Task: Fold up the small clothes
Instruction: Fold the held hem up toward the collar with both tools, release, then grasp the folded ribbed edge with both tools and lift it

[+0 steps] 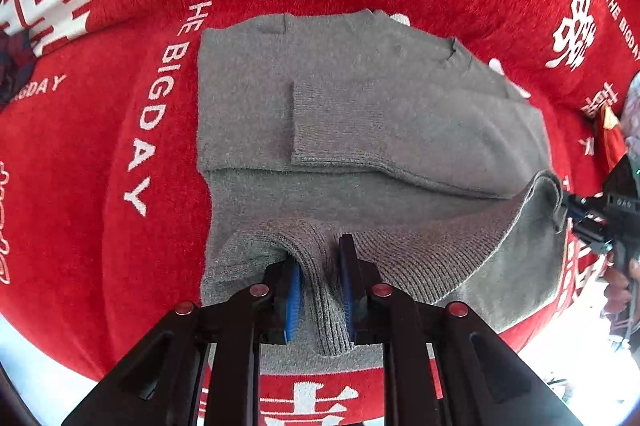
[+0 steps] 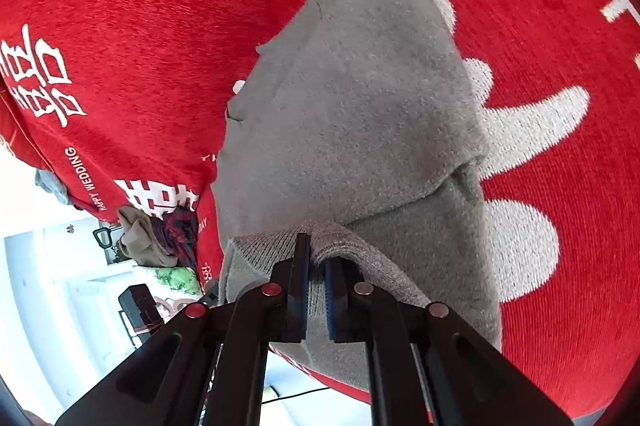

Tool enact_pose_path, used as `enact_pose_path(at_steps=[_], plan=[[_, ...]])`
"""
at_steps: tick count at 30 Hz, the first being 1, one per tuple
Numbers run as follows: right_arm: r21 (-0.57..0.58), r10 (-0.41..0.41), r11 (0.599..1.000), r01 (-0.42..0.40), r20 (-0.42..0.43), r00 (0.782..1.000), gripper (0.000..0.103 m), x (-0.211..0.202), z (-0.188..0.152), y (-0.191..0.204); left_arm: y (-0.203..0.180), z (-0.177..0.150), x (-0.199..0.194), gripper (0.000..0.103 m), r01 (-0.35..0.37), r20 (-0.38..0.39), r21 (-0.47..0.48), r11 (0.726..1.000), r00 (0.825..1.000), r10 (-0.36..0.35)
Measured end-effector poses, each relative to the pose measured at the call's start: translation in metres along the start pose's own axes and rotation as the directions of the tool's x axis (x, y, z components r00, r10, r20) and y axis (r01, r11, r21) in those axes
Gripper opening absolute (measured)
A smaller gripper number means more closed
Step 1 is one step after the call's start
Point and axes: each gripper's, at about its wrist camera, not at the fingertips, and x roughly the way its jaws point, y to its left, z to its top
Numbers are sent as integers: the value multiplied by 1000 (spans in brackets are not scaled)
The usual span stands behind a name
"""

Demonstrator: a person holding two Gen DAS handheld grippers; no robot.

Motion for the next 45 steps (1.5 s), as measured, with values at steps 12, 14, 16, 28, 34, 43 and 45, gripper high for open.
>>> enact_pose_path(at_steps=[12,14,16,28,34,43,45], plan=[[-177,-106,979,104,-4,994,62,-10,17,31,-14,9,-15,102,-174,77,15,985,982,173],[-216,-144,966,144,18,989,62,-12,18,37,-16,15,-9,102,-180,75,39,983,981,177],[-263,-196,944,198,35,980,62,-11,17,42,-15,19,0,102,-172,59,59,983,984,169],[-366,-418,825,430,118,901,56,34,5,44,5,30,52,92,-57,-12,135,989,998,59],[-451,-537,674,585,245,807,7,41,-24,71,7,18,43,8,20,-17,217,976,1000,-17],[-490,-457,621,612,408,790,7,-15,-55,139,15,13,-54,8,99,150,190,977,980,-128],[-490,-436,616,616,439,786,7,-21,-45,157,17,25,-67,8,90,198,180,980,972,-126]])
